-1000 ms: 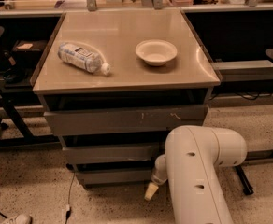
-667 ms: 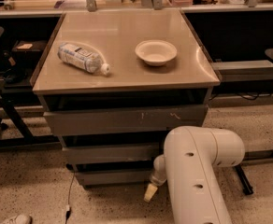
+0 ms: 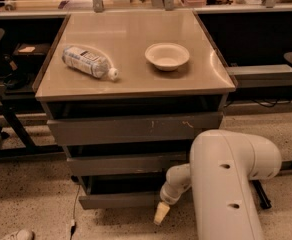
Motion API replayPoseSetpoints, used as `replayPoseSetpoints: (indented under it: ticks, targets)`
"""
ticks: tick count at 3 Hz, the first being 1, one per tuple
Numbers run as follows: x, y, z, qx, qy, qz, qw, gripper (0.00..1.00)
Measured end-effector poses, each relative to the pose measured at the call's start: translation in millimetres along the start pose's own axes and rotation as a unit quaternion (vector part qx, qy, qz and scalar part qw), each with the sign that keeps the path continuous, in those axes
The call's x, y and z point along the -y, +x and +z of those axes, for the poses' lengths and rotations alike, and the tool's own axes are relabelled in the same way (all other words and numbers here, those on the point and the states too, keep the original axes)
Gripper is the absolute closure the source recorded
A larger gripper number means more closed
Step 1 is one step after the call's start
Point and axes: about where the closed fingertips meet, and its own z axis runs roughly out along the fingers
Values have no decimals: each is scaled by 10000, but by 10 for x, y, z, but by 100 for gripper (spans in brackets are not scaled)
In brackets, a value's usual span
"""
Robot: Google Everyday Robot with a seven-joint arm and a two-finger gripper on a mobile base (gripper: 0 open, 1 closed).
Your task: Open bottom drawer
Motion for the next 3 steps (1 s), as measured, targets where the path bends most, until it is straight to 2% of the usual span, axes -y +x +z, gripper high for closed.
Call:
replayPoseSetpoints:
  ticks: [1,2,3]
  targets:
    - [-491,71,-355,-74,-228,-28,9997,0]
    - [-879,114,-591,-124,-379,-27,9992,0]
    - [-885,133,-525,-179,-383,-160,9990,0]
